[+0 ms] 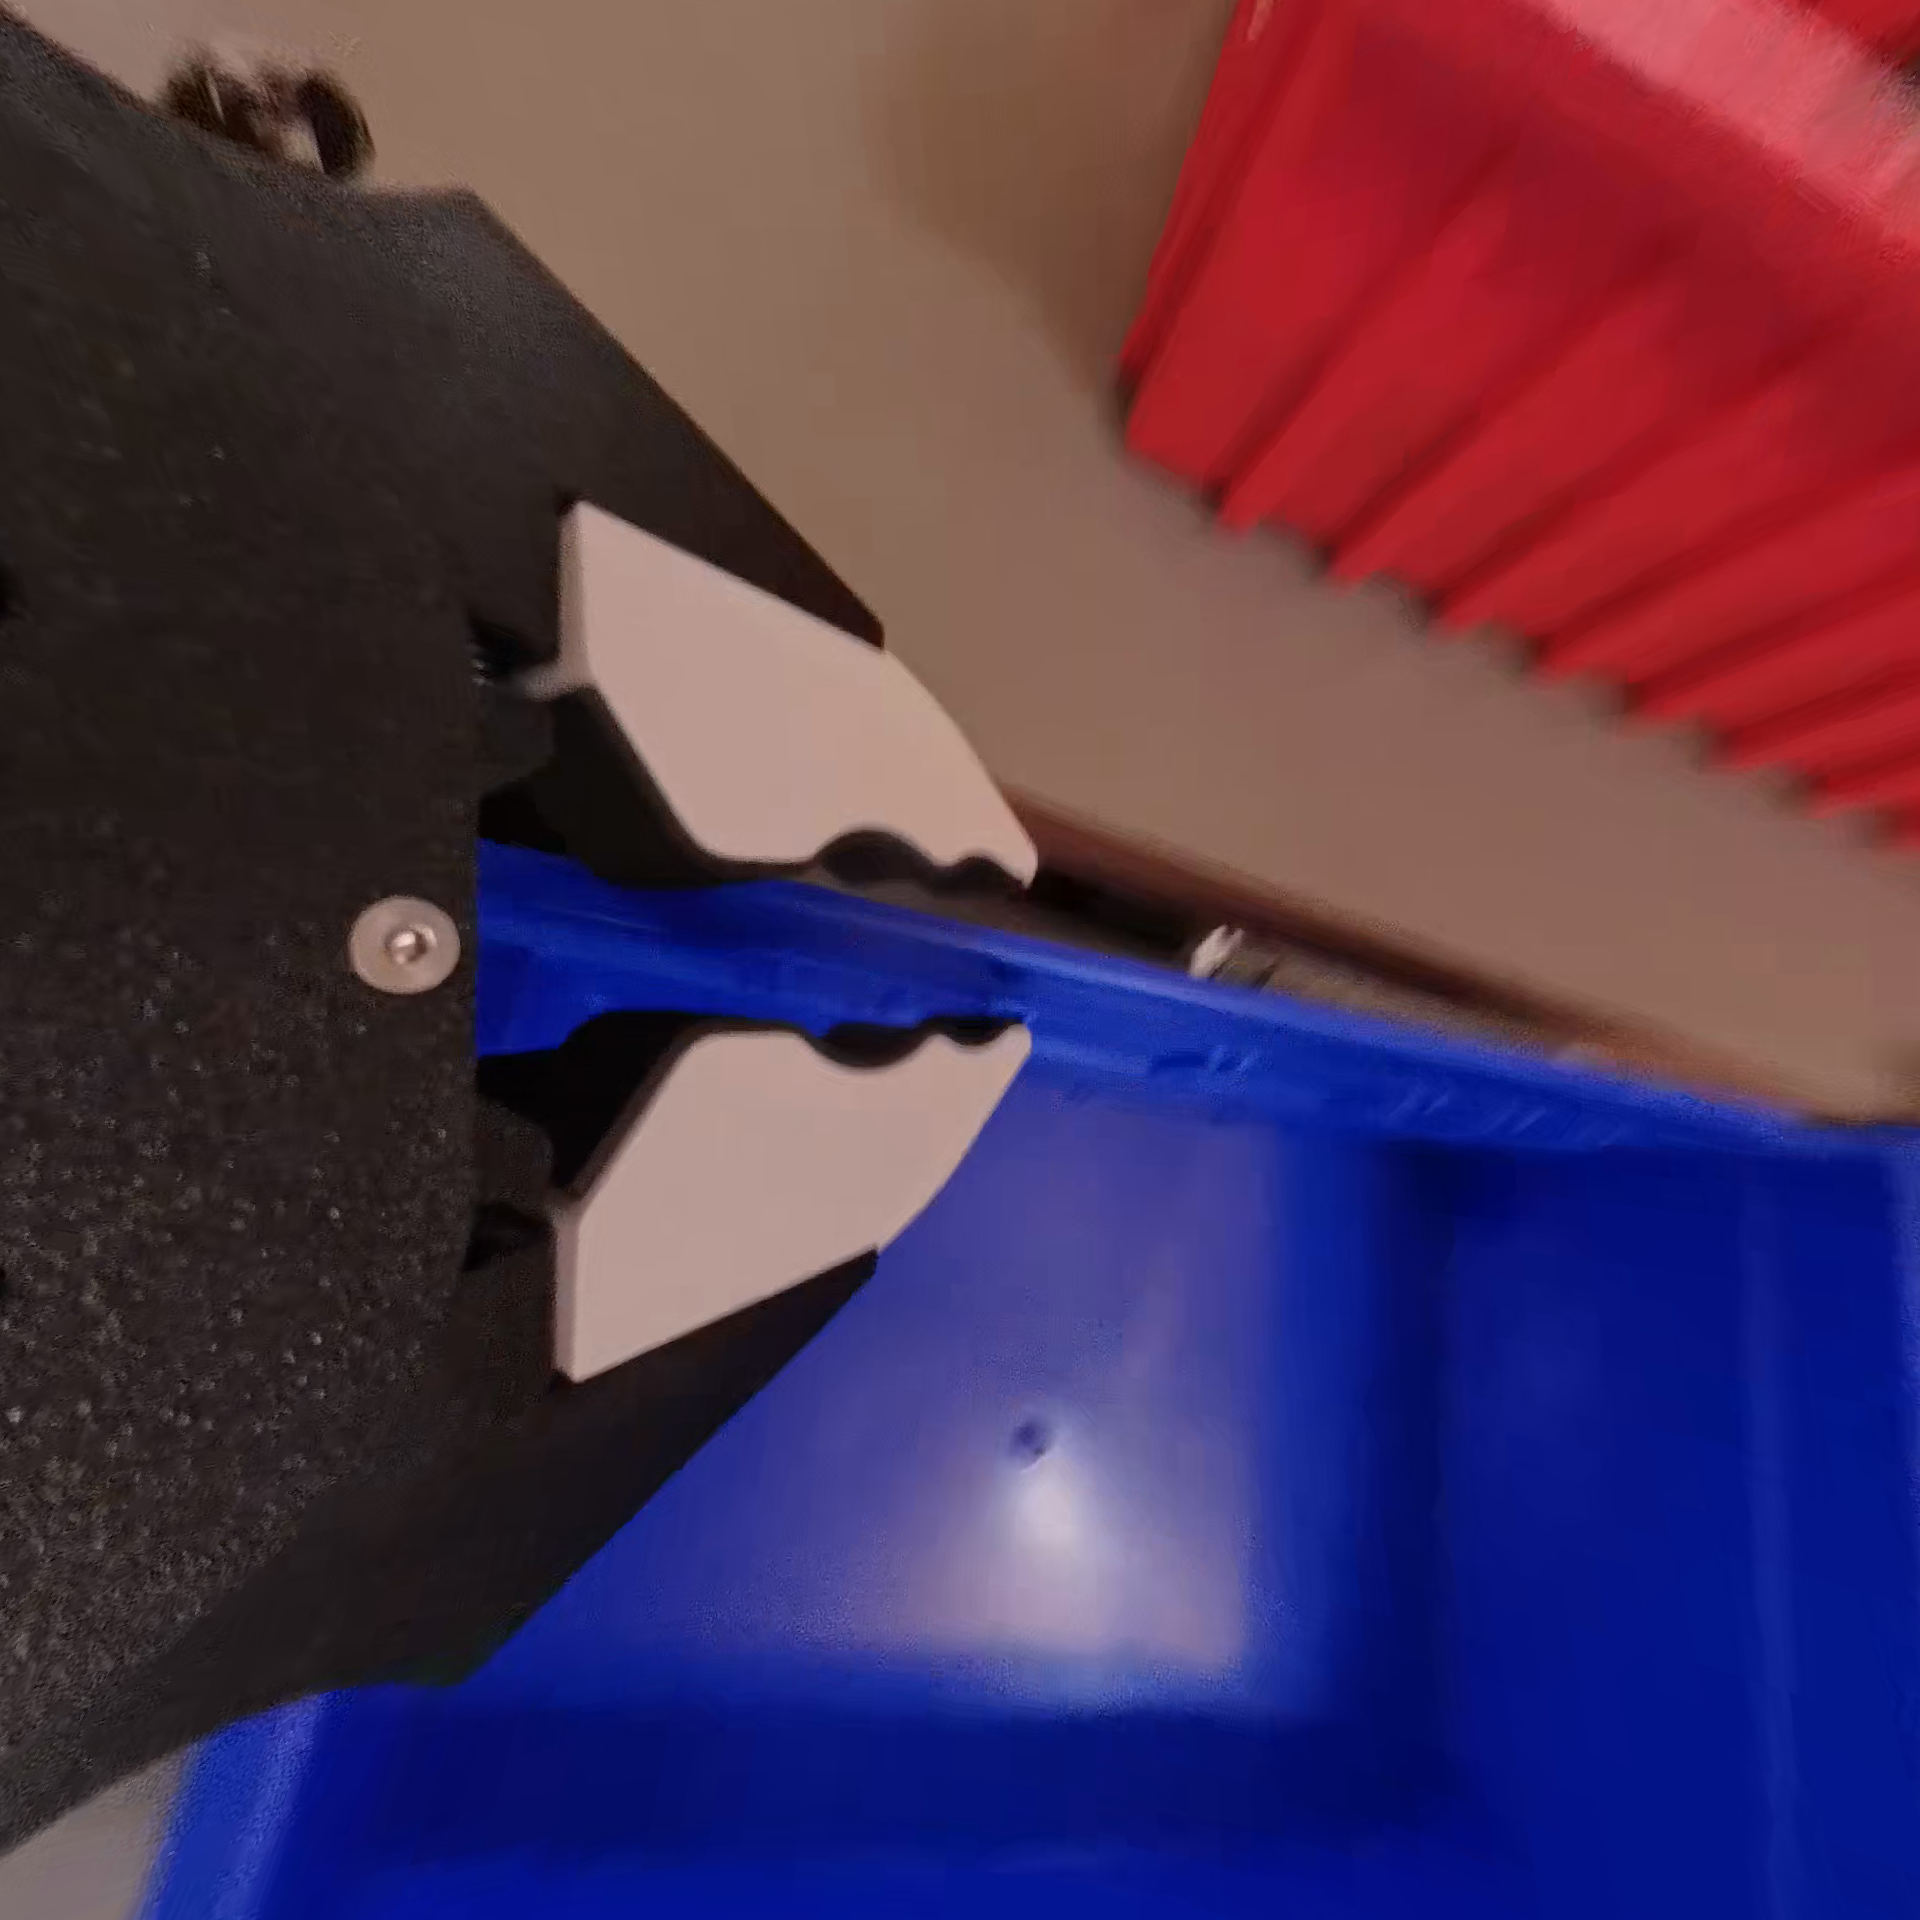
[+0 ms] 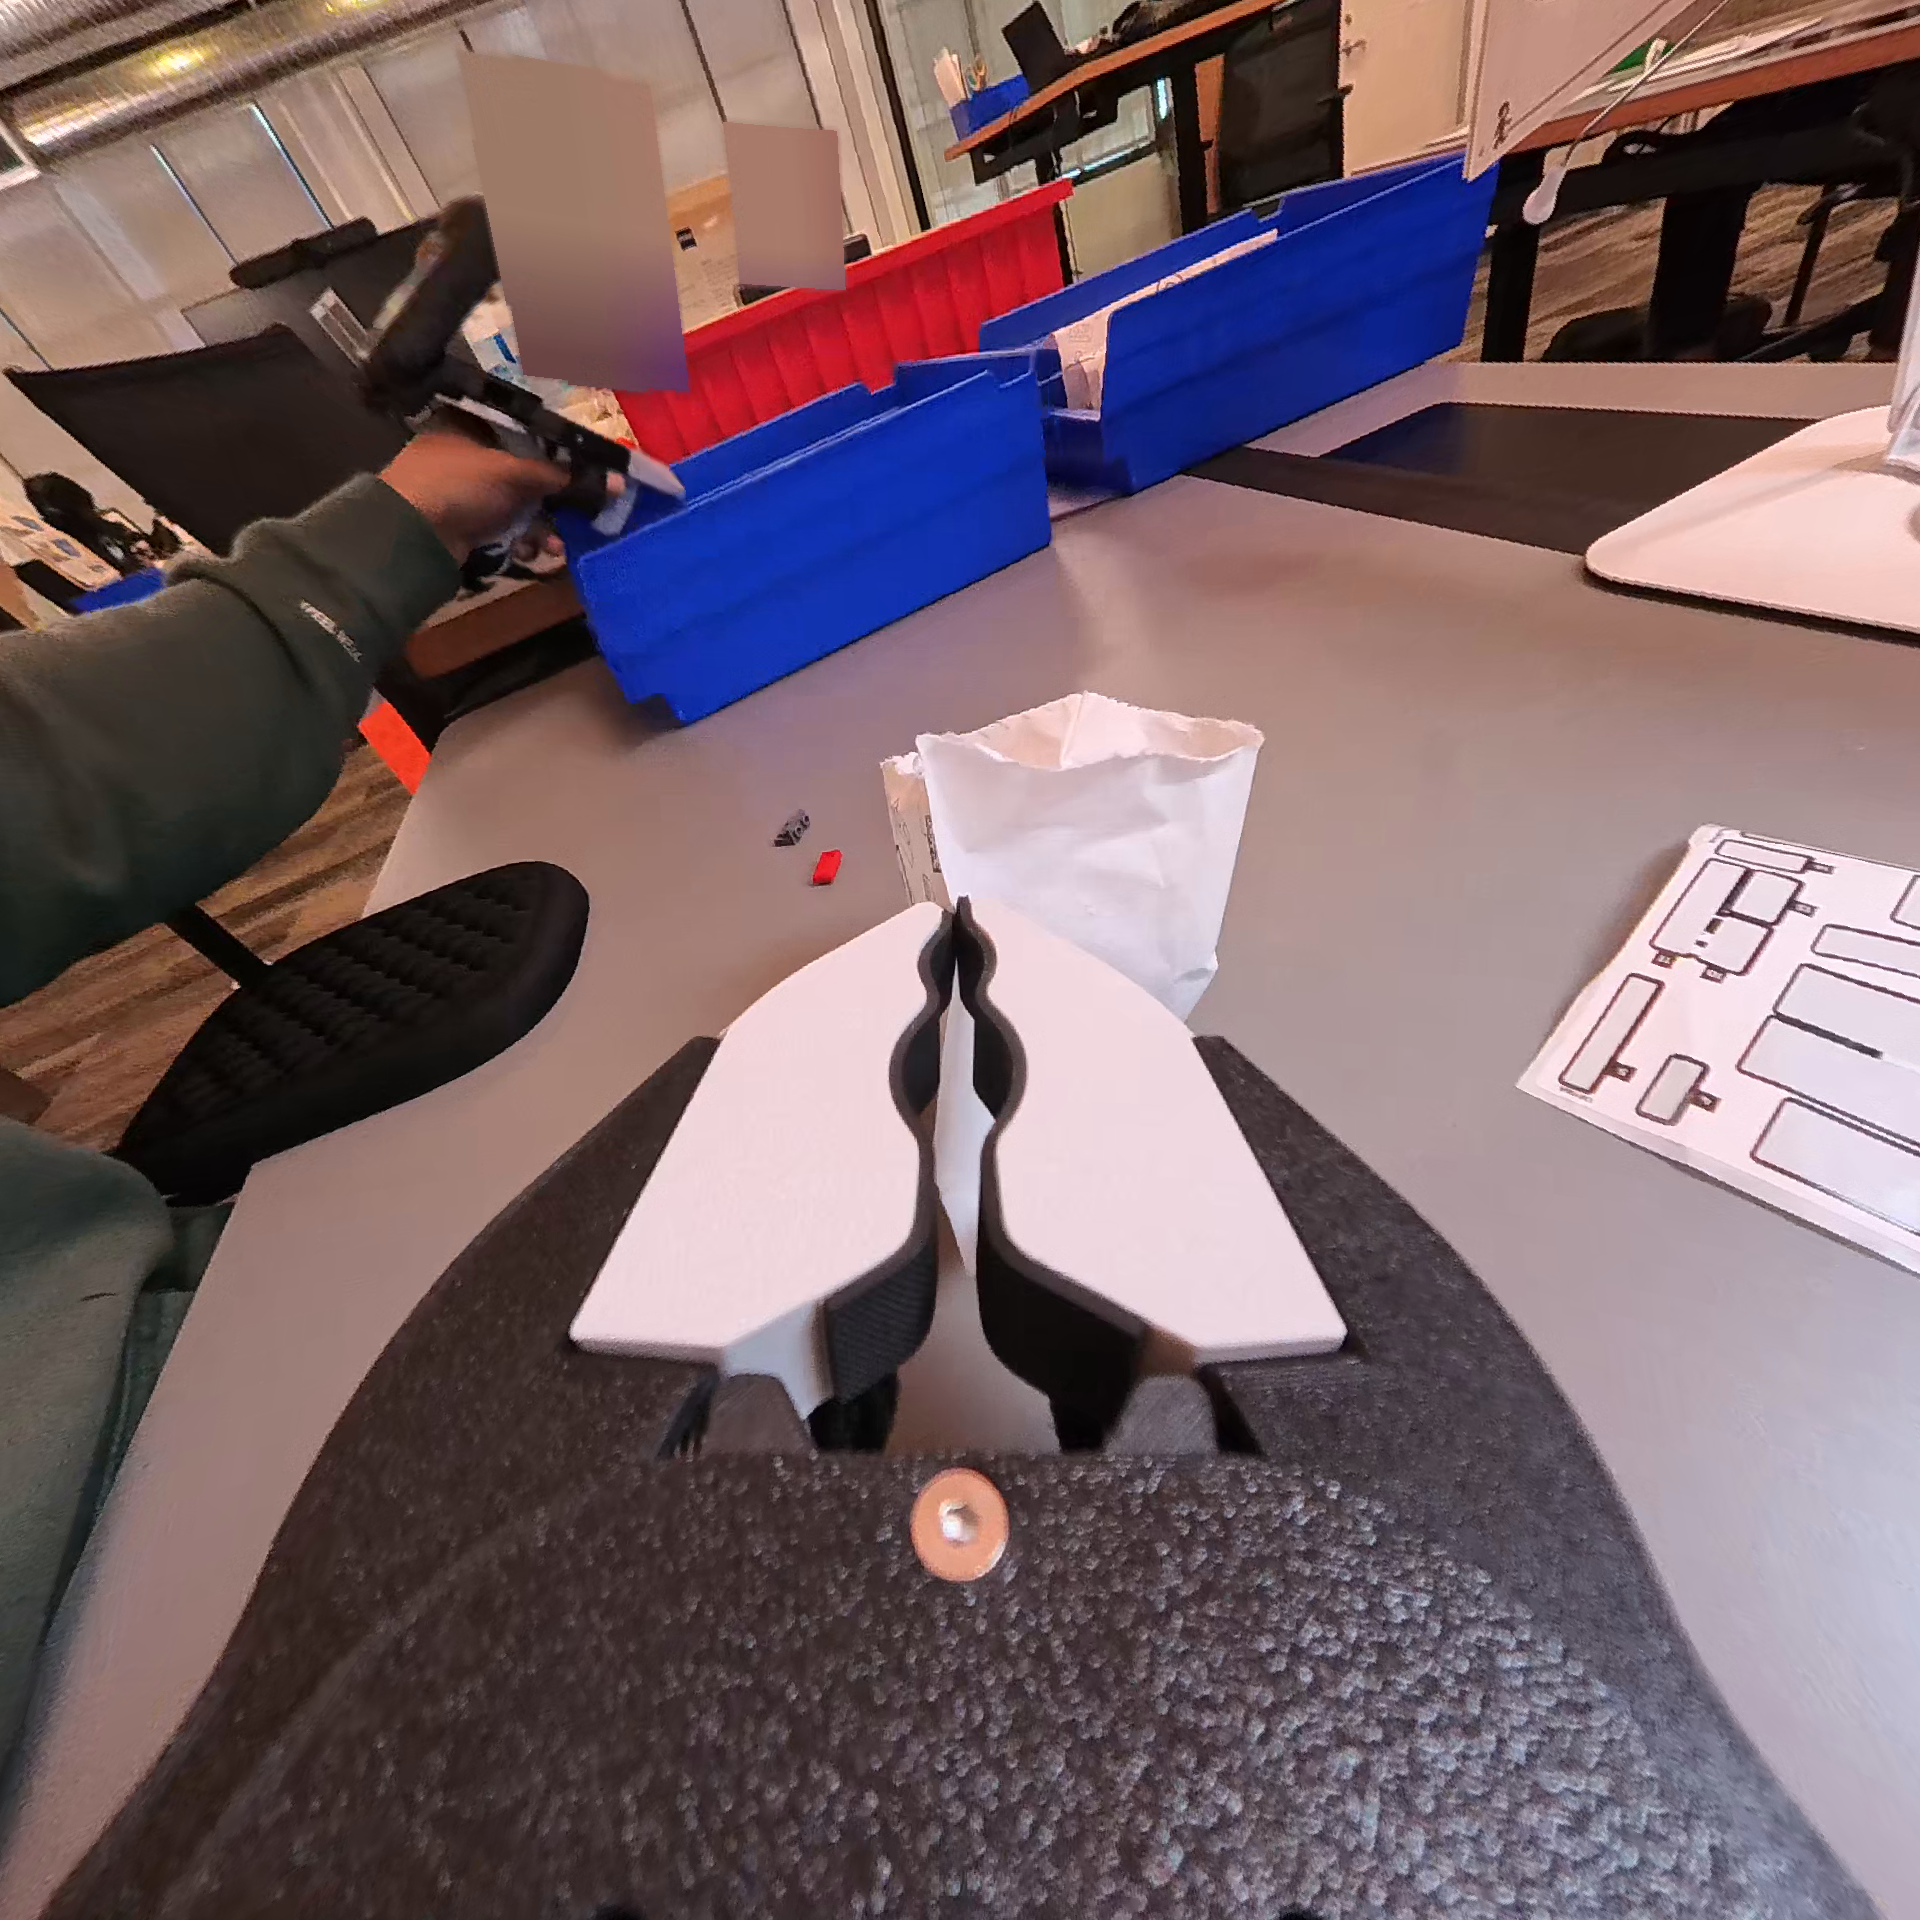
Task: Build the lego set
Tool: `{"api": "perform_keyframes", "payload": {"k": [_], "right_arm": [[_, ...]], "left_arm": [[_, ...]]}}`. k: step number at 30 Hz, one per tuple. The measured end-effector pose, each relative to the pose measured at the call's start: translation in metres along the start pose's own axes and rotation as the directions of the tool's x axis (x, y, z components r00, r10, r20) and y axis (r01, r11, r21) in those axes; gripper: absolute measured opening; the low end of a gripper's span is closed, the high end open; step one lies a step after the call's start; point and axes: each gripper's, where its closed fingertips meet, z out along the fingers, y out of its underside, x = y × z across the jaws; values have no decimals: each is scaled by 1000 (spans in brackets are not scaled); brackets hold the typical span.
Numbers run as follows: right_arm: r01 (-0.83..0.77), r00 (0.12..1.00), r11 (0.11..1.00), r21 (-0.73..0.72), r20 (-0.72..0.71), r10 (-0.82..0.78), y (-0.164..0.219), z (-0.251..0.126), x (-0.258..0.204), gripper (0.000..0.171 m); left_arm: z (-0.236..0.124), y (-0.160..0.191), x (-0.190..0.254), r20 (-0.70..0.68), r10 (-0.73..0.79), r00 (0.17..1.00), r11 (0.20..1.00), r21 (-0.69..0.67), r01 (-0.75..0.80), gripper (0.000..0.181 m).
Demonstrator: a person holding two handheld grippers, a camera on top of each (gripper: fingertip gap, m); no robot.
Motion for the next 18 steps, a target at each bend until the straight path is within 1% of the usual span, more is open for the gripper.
{"api": "perform_keyframes", "payload": {"k": [1,2,3,5,6,7,8,9,10,11,12,13,14,16,18], "right_arm": [[0,1000,1000,0,-1,0,0,0,0,0],[1,1000,1000,0,-2,-1,0,0,0,0],[1,1000,1000,0,-2,-1,0,0,0,0],[-3,1000,1000,3,-3,3,0,-1,1,0],[-6,1000,1000,4,-2,6,0,-1,1,0],[-7,1000,1000,7,2,7,0,-1,1,0],[-4,1000,1000,7,7,4,-1,0,0,0],[1,1000,1000,5,12,-1,0,0,-1,0],[9,1000,1000,0,17,-9,0,0,-2,0],[23,999,1000,-8,22,-23,1,1,-3,0],[44,999,999,-19,27,-43,1,1,-4,0],[67,997,997,-35,37,-65,2,0,-6,0],[89,995,994,-56,57,-86,3,-1,-9,0],[135,988,985,-108,95,-125,9,-7,-15,0],[170,981,973,-154,117,-153,15,-15,-19,0]], "left_arm": [[-6,-12,-9,76,32,997,996,86,-38,24],[-14,-21,-9,101,59,993,985,157,-75,13],[-22,-29,-4,104,62,993,973,215,-84,10],[-40,-40,17,69,80,994,953,286,-97,10],[-51,-47,37,21,106,994,940,323,-107,9],[-65,-54,64,-63,140,988,925,364,-108,9],[-81,-60,100,-185,183,965,910,404,-95,8],[-101,-61,144,-333,247,910,897,435,-85,5],[-121,-56,191,-475,322,819,890,447,-91,3],[-137,-41,236,-593,391,704,893,429,-134,3],[-148,-18,275,-686,441,580,894,391,-218,5],[-151,9,306,-740,474,477,878,351,-326,8],[-146,34,328,-758,505,414,841,324,-433,11],[-128,79,353,-779,534,329,751,259,-607,25],[-109,105,363,-798,508,323,713,180,-677,35]]}}
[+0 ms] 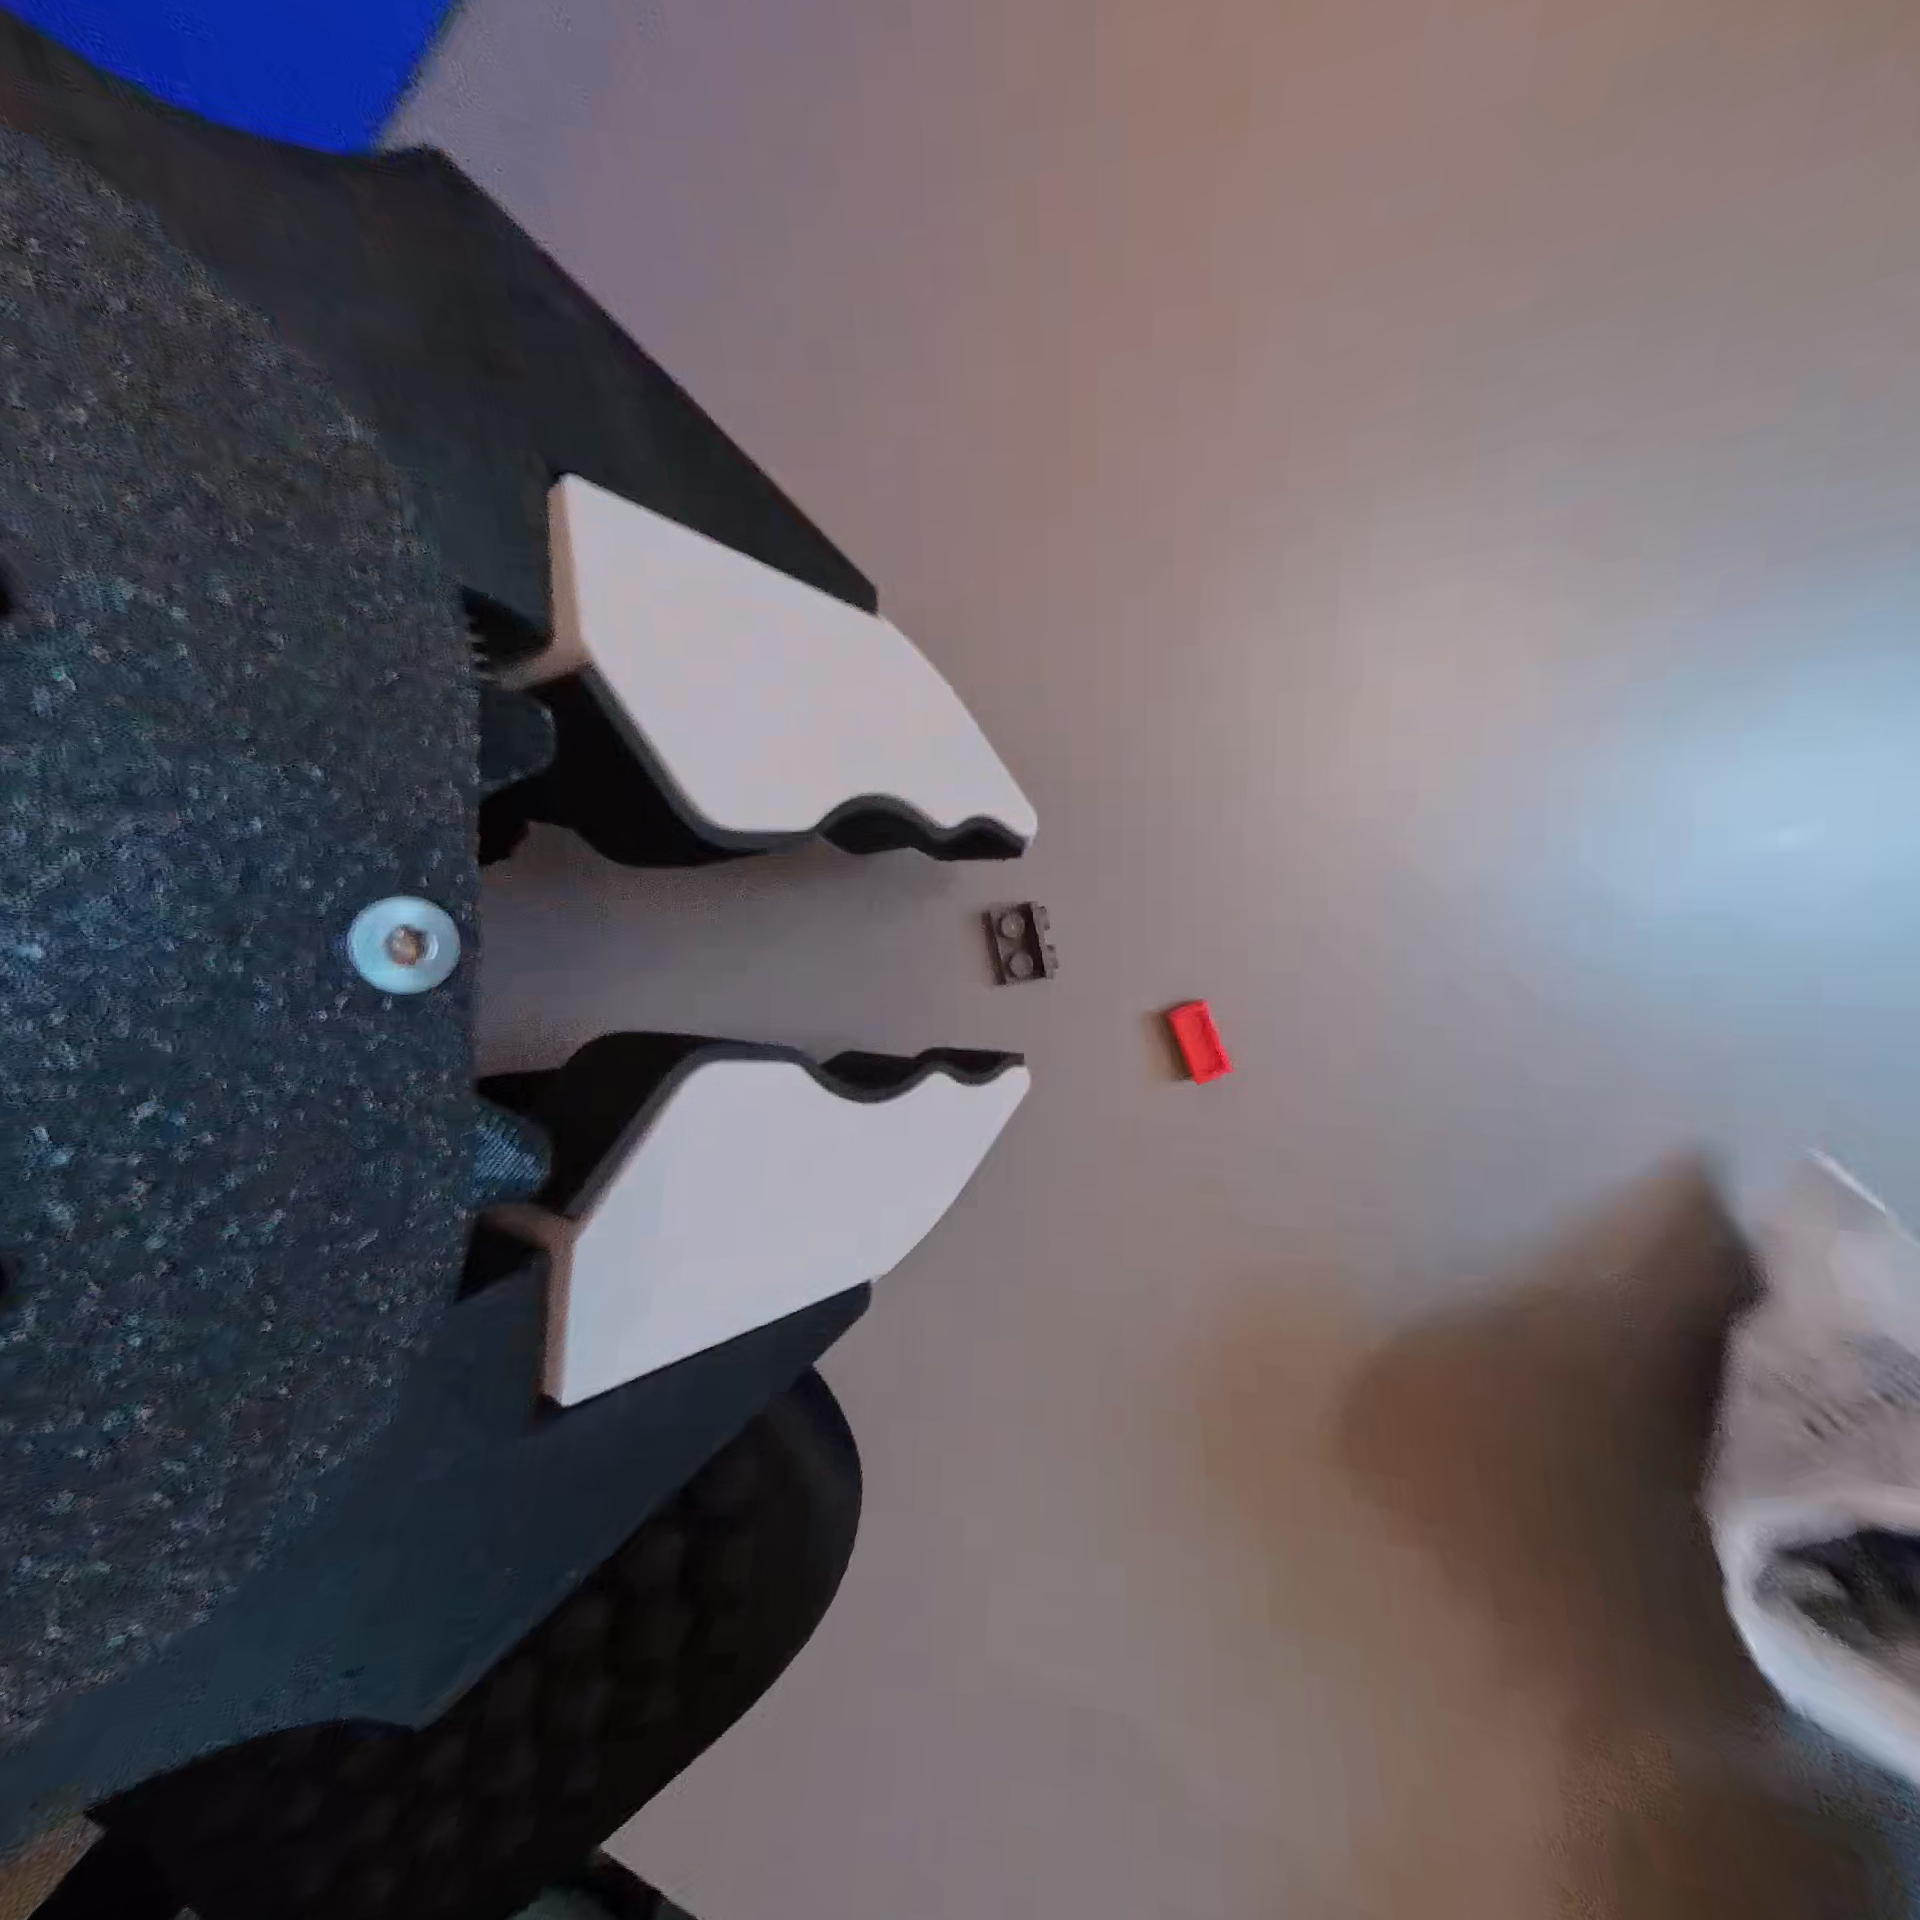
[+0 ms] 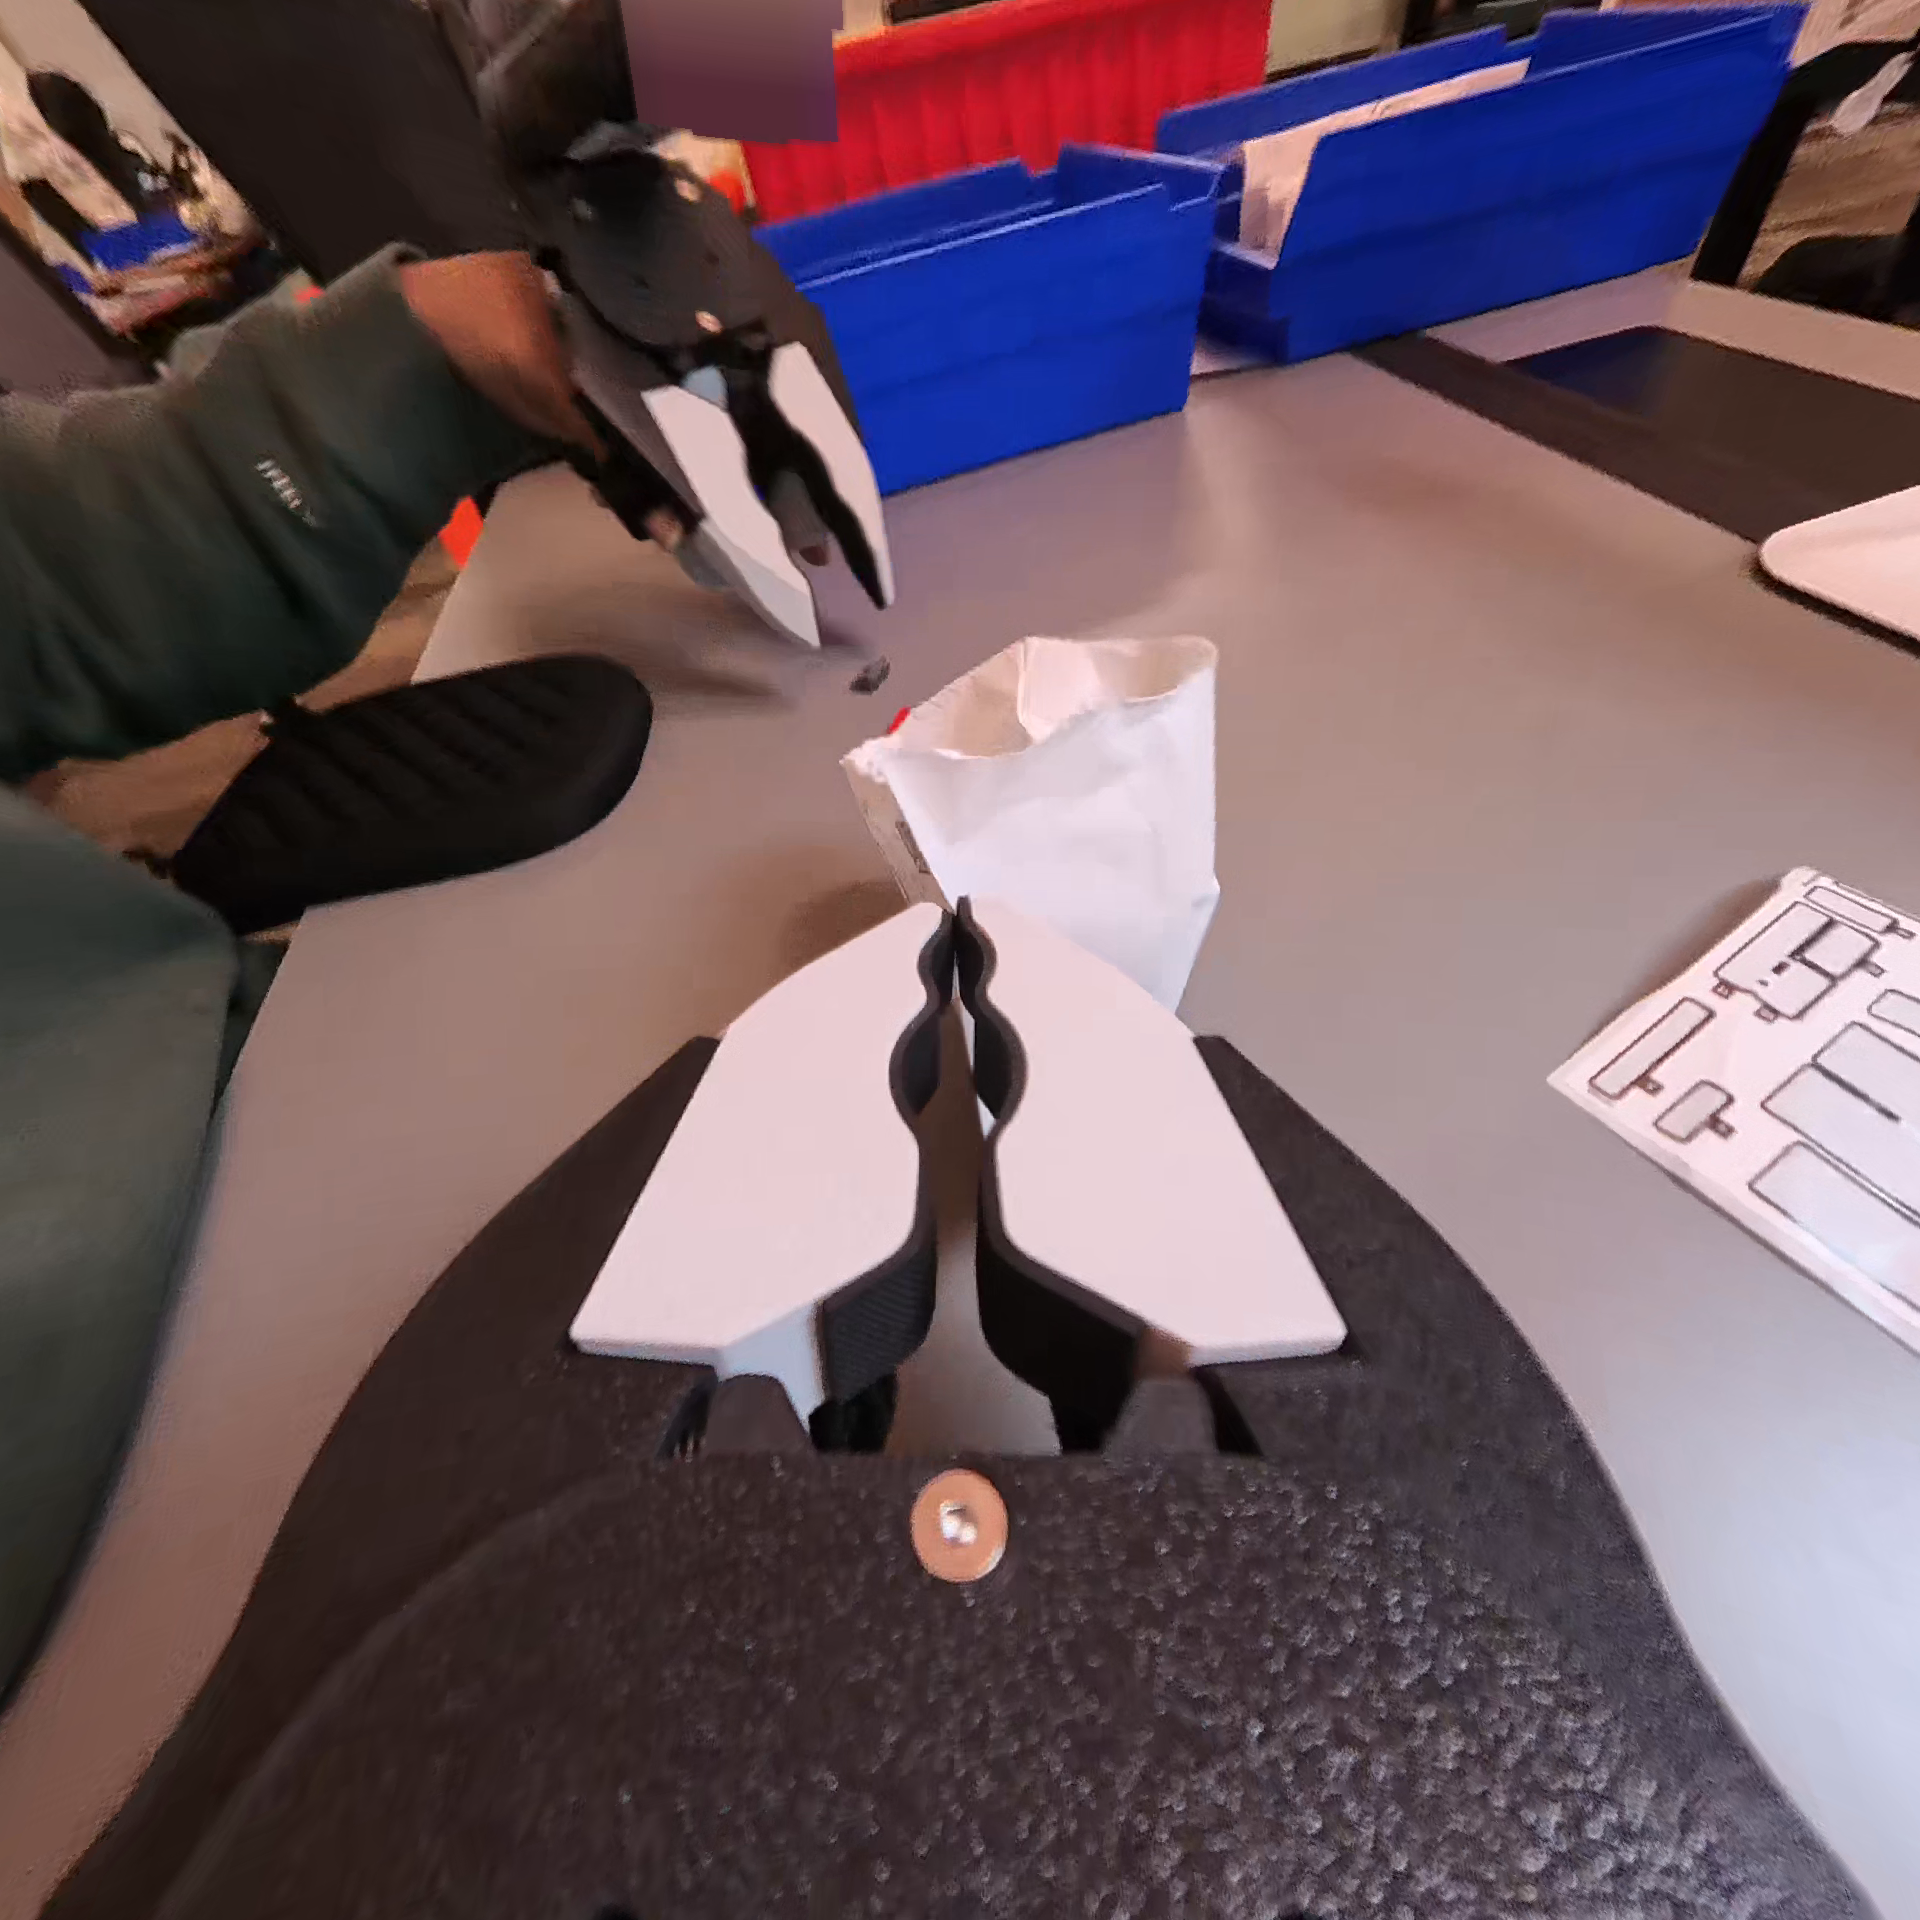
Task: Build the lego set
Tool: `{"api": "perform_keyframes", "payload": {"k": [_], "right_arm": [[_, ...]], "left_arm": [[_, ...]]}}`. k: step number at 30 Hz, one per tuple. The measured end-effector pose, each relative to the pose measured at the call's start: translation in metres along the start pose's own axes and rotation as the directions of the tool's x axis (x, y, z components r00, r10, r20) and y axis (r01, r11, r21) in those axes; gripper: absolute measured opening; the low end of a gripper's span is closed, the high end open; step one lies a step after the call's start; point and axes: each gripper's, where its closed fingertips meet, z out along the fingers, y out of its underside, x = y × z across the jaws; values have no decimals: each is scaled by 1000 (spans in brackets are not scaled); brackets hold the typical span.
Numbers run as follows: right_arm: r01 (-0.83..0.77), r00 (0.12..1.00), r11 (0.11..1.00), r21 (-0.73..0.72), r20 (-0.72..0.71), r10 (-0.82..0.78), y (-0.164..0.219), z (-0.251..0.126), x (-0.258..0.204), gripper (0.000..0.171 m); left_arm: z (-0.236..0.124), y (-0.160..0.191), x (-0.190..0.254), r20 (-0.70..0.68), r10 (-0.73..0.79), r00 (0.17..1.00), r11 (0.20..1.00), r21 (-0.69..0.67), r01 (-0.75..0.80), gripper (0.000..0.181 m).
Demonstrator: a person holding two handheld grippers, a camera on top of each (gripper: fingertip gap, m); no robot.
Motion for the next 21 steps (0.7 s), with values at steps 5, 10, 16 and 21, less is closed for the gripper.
{"api": "perform_keyframes", "payload": {"k": [5,10,16,21], "right_arm": [[-15,1000,1000,1,18,15,8,-15,-9,0],[-32,998,999,6,60,32,9,-13,-12,0],[-59,992,998,6,110,58,12,-10,-18,0],[-52,993,999,7,109,51,12,-11,-19,0]], "left_arm": [[20,7,-6,48,6,999,998,-63,-3,21],[17,-25,10,30,109,994,993,38,-110,16],[-3,-141,105,-57,312,949,852,458,-253,22],[21,-153,121,-83,366,927,842,454,-292,48]]}}
